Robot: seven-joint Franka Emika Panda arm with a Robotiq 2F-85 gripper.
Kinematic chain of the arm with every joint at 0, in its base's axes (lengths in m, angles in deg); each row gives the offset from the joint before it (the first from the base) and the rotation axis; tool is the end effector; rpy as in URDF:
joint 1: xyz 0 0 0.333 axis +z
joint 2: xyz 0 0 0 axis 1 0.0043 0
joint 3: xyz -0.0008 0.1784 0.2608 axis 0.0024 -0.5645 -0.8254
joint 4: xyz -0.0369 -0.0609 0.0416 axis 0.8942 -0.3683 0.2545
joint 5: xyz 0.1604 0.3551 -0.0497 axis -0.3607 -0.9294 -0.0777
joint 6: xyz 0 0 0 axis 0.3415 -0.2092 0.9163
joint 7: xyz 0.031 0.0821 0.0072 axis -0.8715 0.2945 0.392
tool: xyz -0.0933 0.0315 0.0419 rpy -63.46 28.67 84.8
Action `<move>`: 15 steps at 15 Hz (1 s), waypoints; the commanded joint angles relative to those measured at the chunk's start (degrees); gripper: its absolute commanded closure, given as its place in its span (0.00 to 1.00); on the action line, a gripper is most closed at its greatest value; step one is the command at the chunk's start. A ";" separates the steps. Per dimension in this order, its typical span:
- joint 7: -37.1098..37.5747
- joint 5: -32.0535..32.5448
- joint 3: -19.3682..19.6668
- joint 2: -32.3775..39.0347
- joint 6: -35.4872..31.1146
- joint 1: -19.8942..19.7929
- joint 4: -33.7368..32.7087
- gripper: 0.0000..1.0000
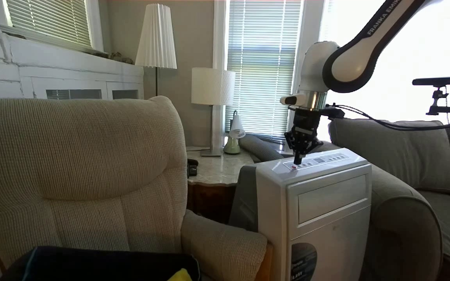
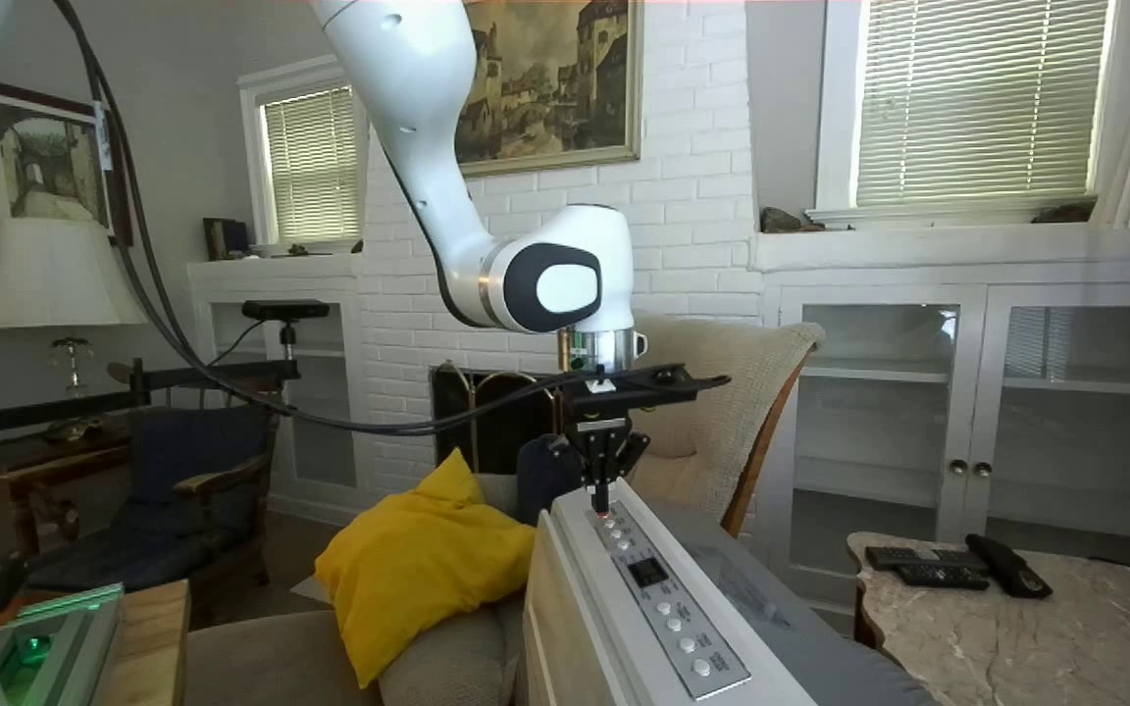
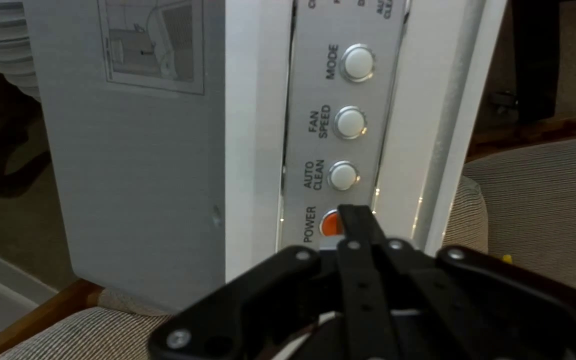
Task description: Press the button on the heater
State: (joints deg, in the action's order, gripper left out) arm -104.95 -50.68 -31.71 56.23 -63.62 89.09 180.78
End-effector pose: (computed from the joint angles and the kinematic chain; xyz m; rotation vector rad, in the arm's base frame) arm 0.5590 0.0426 0.2114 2.4976 1.8617 0.1201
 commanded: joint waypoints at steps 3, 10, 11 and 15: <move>2.73 3.08 -0.03 1.45 -1.20 -0.07 -1.21 1.00; 4.20 5.28 0.62 1.80 -1.85 0.46 -1.44 1.00; 4.73 5.98 0.78 1.93 -2.00 0.57 -1.44 1.00; 6.01 7.43 0.70 2.49 -2.25 0.48 -1.53 1.00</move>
State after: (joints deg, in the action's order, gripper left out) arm -101.68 -46.12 -31.41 57.13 -64.93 89.21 180.42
